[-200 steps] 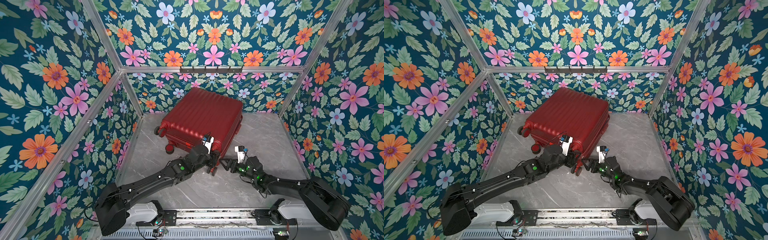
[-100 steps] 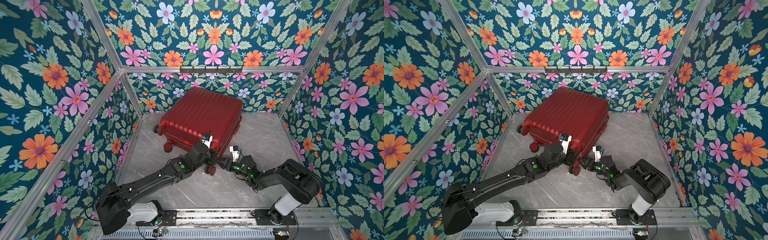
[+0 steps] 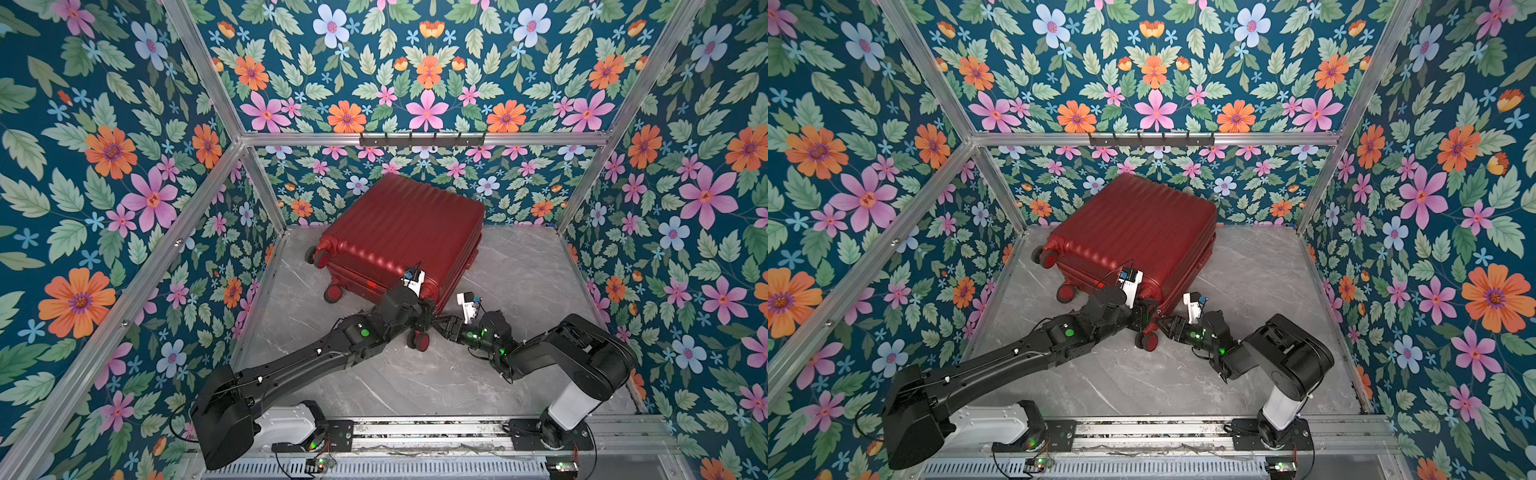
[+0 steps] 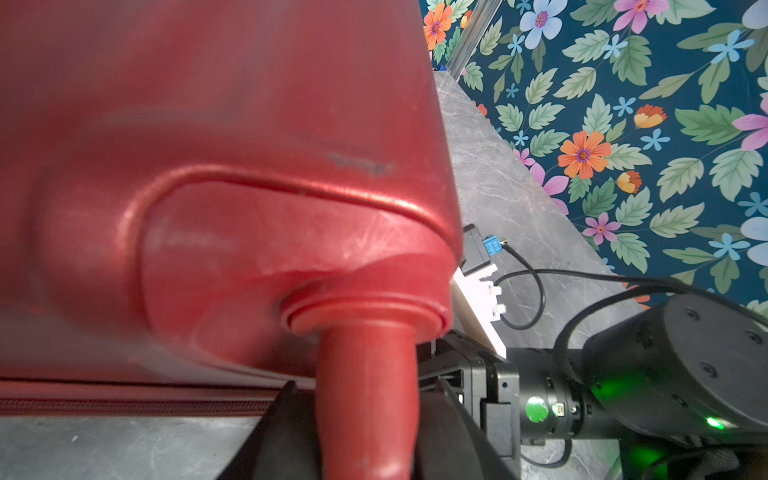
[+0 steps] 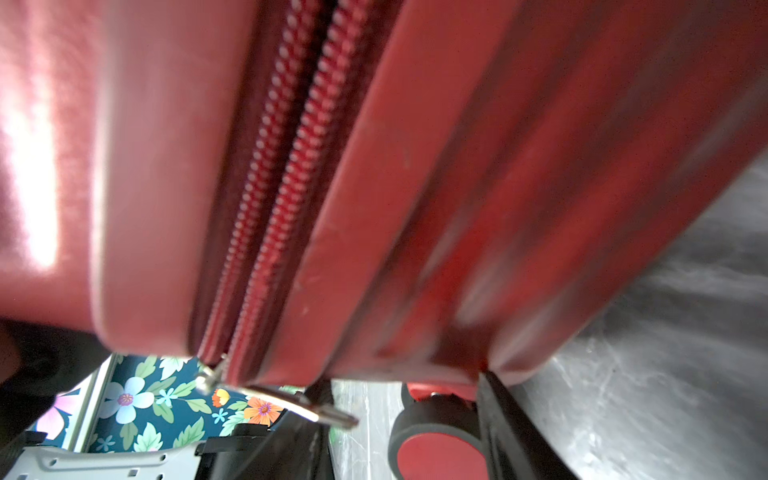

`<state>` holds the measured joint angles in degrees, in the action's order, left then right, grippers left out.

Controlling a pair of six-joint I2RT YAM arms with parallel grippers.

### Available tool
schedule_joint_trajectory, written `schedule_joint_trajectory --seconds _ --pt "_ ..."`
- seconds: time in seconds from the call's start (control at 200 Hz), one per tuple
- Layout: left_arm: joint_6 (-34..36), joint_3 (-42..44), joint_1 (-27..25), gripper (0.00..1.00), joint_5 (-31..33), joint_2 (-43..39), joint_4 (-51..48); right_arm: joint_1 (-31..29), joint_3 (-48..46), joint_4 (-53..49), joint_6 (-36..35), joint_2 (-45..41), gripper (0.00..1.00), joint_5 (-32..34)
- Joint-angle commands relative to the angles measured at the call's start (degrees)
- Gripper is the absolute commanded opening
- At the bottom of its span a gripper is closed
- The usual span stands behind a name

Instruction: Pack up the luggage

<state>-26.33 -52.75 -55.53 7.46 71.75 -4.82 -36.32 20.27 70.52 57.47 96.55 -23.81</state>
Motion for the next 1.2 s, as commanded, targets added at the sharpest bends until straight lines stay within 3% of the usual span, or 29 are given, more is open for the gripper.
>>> schedule_joint_trajectory --seconds 0.0,0.145,0.37,0.65,0.95,1.195 --pt "1.2 -1.0 0.0 0.00 1.0 -0.5 10.0 -0.2 0.6 11.0 0.1 -0.5 0.54 -3.2" --pt "1.4 -0.2 0.1 0.00 2.2 -1.5 9.1 -0.3 0.0 11.0 -0.1 -0.9 0.47 -3.9" --pt "1.3 1.8 1.6 0.00 3.2 -3.2 7.9 -1.1 2.2 7.1 -1.1 -0.9 0.47 -4.1" --pt "0.8 4.5 3.4 0.00 2.8 -5.6 7.5 -2.4 8.1 11.1 0.9 8.4 0.44 -1.3" --pt "0.6 5.9 5.5 0.00 1.3 -6.7 7.8 -2.6 8.0 11.0 0.8 7.7 0.66 1.3" --pt "0.7 6.2 6.8 0.00 0.3 -5.9 8.2 -0.4 5.5 11.0 1.2 6.7 0.69 2.0"
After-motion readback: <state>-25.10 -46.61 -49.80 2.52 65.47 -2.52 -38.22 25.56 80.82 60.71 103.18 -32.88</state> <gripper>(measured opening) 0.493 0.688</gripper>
